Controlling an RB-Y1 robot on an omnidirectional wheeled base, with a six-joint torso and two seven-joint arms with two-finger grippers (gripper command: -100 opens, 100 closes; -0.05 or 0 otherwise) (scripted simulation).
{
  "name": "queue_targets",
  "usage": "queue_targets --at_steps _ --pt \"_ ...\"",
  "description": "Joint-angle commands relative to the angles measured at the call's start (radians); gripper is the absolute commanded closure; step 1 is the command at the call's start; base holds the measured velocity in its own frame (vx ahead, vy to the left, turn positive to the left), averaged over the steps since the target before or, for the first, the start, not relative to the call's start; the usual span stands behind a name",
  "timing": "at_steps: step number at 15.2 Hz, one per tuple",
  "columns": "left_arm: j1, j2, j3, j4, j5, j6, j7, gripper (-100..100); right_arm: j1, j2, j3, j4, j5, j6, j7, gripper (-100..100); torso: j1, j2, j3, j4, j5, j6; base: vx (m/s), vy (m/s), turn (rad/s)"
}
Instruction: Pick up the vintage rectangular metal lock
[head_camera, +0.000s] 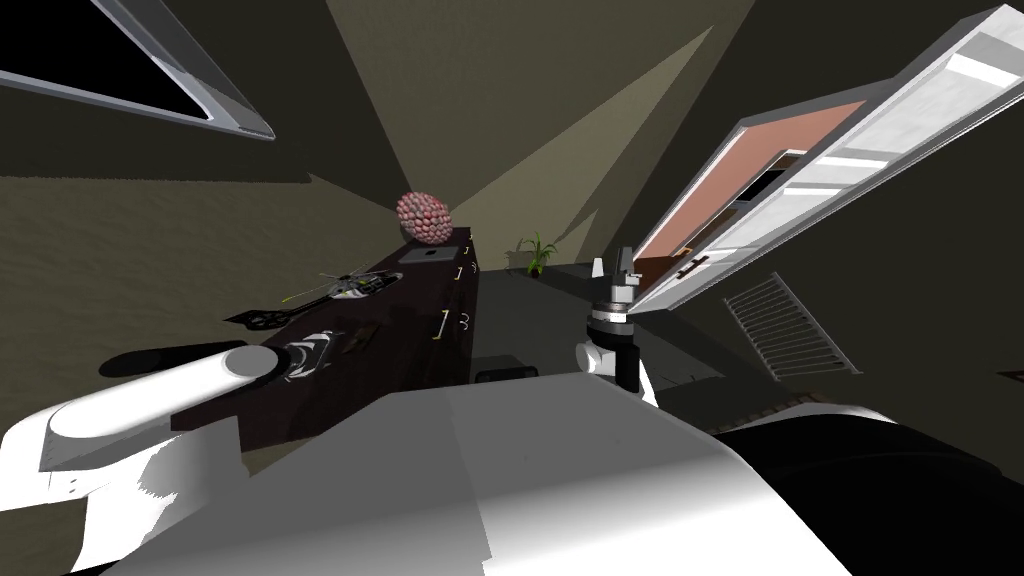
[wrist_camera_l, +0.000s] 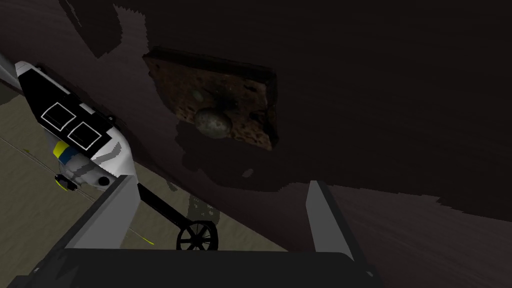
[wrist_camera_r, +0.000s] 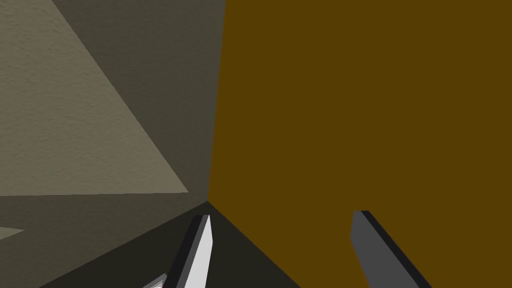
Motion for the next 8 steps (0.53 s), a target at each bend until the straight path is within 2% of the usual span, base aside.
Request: queue_targets --at_steps 1,3,4,8 --pt "-0.008 0.013 0.017 0.015 0.008 0.05 -0.015 -100 0.0 0.0 0.0 0.0 0.0 0.0 0.0 0 0.0 0.0 0.0 0.0 0.0 0.0 0.098 0.019 -0.012" --pt "-0.008 0.013 0.017 0.015 0.008 0.074 -0.015 -100 0.0 0.0 0.0 0.0 0.0 0.0 0.0 0 0.001 -0.002 -0.001 0.0 0.0 0.0 0.097 0.017 -0.01" --pt "-0.012 0.022 0.031 0.024 0.014 0.11 -0.026 -100 0.0 0.0 0.0 0.0 0.0 0.0 0.0 0 0.001 -0.001 -0.001 0.0 0.0 0.0 0.078 0.015 -0.011" --pt "-0.02 0.038 0.053 0.039 0.023 0.192 -0.043 -100 0.0 0.0 0.0 0.0 0.0 0.0 0.0 0 0.001 0.0 0.0 0.0 0.0 0.0 0.086 0.015 -0.013"
